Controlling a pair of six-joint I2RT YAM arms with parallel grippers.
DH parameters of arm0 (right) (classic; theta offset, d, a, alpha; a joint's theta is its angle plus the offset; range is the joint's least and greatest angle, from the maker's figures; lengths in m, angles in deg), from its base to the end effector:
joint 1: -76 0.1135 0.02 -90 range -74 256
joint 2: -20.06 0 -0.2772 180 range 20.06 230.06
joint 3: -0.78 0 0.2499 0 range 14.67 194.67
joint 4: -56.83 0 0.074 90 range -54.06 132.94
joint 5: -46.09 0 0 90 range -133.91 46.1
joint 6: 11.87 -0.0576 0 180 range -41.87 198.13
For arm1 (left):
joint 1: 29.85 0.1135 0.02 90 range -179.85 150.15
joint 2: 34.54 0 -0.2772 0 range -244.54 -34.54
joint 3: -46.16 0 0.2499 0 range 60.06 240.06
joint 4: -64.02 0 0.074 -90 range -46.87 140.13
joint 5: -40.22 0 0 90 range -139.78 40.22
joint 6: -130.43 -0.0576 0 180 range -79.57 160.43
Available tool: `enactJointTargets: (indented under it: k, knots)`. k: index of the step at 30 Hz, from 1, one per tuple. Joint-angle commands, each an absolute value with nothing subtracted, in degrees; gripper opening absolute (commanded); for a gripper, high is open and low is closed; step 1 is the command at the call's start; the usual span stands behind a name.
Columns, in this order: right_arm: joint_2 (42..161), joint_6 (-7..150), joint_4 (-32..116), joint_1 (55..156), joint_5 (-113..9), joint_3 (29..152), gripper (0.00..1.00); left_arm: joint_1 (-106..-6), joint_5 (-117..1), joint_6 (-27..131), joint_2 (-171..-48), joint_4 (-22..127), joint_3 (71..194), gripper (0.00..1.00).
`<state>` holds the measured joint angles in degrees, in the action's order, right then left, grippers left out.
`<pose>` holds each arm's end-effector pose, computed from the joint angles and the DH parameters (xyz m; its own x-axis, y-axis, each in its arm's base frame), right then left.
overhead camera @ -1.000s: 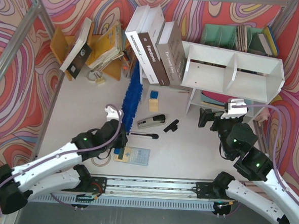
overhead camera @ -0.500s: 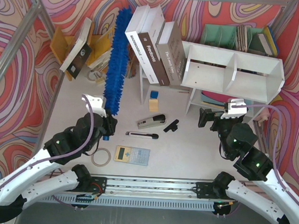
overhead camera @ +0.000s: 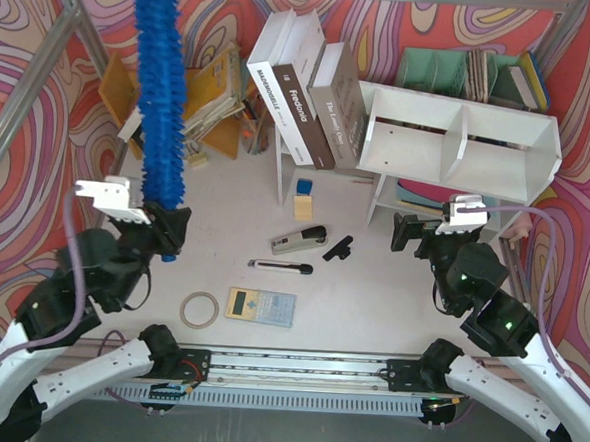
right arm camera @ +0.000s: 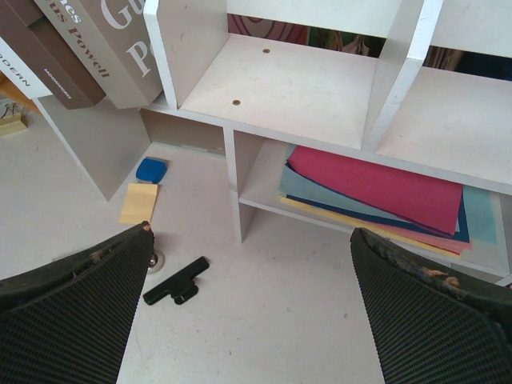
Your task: Dust the bookshelf with a duster
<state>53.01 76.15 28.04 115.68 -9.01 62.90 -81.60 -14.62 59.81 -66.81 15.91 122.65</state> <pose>0.1187 0.0556 0.3869 0.0022 0.0387 -0.9992 -0.0835 0.9958 0.0383 0.0790 -0.0466 0.4276 -0.1346 -0.2674 -0.9541 0.2562 0.9208 -0.2942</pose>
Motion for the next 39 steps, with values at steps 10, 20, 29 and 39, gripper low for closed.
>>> enactJointTargets:
  k: [10,20,29,39]
  knots:
    - [54.79,74.93,26.0,115.43,-6.61,67.19,0.99,-81.6,-35.98,61.7,-77.23,16.23,137.32,0.0]
    - [57.06,68.59,19.29,115.53,-1.26,76.35,0.99,-101.74,-27.8,58.08,-89.66,20.88,144.43,0.0]
    - [62.28,62.55,12.58,115.5,4.09,87.06,0.99,-108.36,-19.27,65.76,-98.15,24.58,142.36,0.0]
    - [64.47,59.48,9.58,115.47,6.54,89.79,0.99,-108.44,-19.09,78.5,-108.4,24.74,136.73,0.0]
